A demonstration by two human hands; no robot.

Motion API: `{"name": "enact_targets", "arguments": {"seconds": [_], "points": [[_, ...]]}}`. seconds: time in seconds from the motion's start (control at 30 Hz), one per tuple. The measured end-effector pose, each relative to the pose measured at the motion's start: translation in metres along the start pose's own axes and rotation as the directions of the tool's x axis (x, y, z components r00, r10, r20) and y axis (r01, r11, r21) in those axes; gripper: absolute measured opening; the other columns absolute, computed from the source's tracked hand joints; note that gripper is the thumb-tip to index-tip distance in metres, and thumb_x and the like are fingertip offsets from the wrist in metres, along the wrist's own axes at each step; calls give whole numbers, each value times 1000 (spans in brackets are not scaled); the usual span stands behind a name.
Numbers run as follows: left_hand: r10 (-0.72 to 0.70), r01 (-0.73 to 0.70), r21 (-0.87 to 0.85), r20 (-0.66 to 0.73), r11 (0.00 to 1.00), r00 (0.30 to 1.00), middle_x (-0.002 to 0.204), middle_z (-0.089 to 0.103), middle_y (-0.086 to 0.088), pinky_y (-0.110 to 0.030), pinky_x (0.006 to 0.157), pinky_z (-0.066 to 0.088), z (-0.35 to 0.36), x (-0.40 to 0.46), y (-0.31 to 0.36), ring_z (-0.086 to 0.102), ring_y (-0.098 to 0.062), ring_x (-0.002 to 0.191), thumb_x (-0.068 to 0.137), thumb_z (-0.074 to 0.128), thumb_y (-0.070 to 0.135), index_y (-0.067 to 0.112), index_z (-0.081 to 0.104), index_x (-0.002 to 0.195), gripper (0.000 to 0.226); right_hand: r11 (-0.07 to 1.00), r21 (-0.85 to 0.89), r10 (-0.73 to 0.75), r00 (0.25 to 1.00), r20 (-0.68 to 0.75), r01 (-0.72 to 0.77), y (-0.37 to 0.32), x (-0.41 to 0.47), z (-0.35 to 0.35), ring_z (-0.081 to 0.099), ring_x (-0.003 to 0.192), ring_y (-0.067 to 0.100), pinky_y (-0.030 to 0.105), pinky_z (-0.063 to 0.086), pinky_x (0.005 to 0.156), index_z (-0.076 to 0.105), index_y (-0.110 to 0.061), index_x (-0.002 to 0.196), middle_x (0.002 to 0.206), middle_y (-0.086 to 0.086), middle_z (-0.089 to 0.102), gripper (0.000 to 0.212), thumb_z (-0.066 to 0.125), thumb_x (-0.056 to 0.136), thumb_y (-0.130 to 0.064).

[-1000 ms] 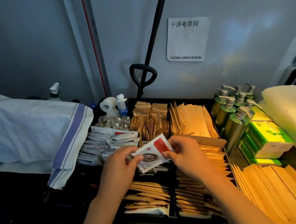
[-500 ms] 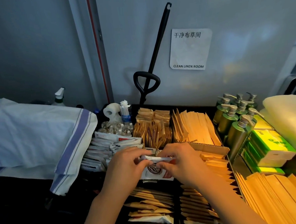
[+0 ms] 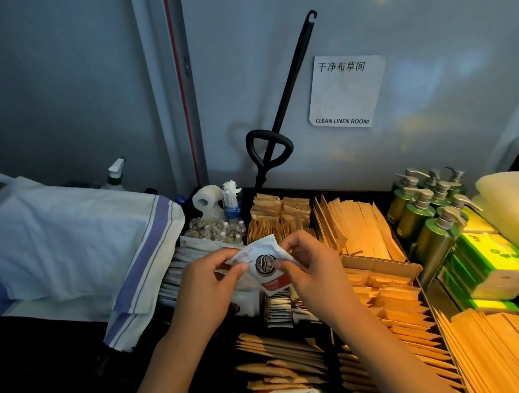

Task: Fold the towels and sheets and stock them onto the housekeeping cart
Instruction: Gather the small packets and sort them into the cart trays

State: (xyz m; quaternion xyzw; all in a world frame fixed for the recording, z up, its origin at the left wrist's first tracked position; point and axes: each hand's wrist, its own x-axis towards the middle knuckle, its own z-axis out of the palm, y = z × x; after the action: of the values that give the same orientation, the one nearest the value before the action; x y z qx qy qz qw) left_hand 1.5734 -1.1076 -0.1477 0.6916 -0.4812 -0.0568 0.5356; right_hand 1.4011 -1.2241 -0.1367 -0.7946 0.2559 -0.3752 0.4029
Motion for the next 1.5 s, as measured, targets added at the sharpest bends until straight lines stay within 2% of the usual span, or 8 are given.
{"name": "enact_targets", "arguments": {"seconds": [0.23,0.53,0.77,1.0,1.1,1.27,1.4,1.5], "points": [[77,-77,22,-16,997,997,94,67,40,-7,69,52,-20,19,-5,67,10,91,91,76,24,61,64,88,39,968,-241,-84,996,-32,74,0,11,19,60,92,0,12,46,70,57,-35,94,91,-21,64,23,78,89,-29],[96,-96,-3,3,995,995,96,72,27,-16,66,58,-32,34,-23,70,2,89,93,75,24,49,71,102,26,980,-195,-34,998,-54,23,-4,21,37,64,83,8,31,54,69,57,-31,91,89,-14,67,21,78,89,-29],[114,-120,117,62,986,992,96,69,36,-7,74,49,-23,29,-55,67,7,88,89,78,17,39,71,109,30,947,-314,83,995,48,-64,16,15,55,62,79,10,40,55,72,60,-24,97,89,-10,66,22,79,88,-30],[202,-213,207,74,955,977,88,73,18,-18,73,52,-32,30,-61,67,1,83,86,80,8,20,81,97,16,917,-391,-65,997,33,73,10,15,51,57,81,1,13,42,65,56,-35,86,81,-20,57,22,78,88,-32],[254,-280,282,126,918,959,88,73,14,-26,75,54,-36,33,-55,65,-2,80,85,80,5,20,80,95,18,899,-434,-28,997,78,59,10,18,53,60,74,3,23,50,64,64,-28,86,76,-15,63,15,77,88,-34],[129,-210,298,270,931,954,91,72,9,-40,80,55,-25,24,-59,65,-11,86,90,74,6,19,81,98,17,844,-536,35,993,115,32,15,13,56,63,75,8,39,55,68,69,-28,96,79,-12,67,14,75,87,-37],[135,-176,295,155,939,979,105,73,11,-32,88,56,-30,18,-62,66,-8,97,89,78,13,26,79,111,25,867,-488,-67,994,84,100,12,13,51,63,75,5,30,55,68,74,-29,105,84,-15,68,20,78,88,-37],[154,-189,295,137,937,979,91,70,18,-23,78,55,-29,17,-63,65,-1,85,85,82,11,28,80,97,21,853,-514,-39,994,102,86,15,16,51,65,75,6,35,56,70,77,-29,95,82,-12,71,7,78,88,-31]]}}
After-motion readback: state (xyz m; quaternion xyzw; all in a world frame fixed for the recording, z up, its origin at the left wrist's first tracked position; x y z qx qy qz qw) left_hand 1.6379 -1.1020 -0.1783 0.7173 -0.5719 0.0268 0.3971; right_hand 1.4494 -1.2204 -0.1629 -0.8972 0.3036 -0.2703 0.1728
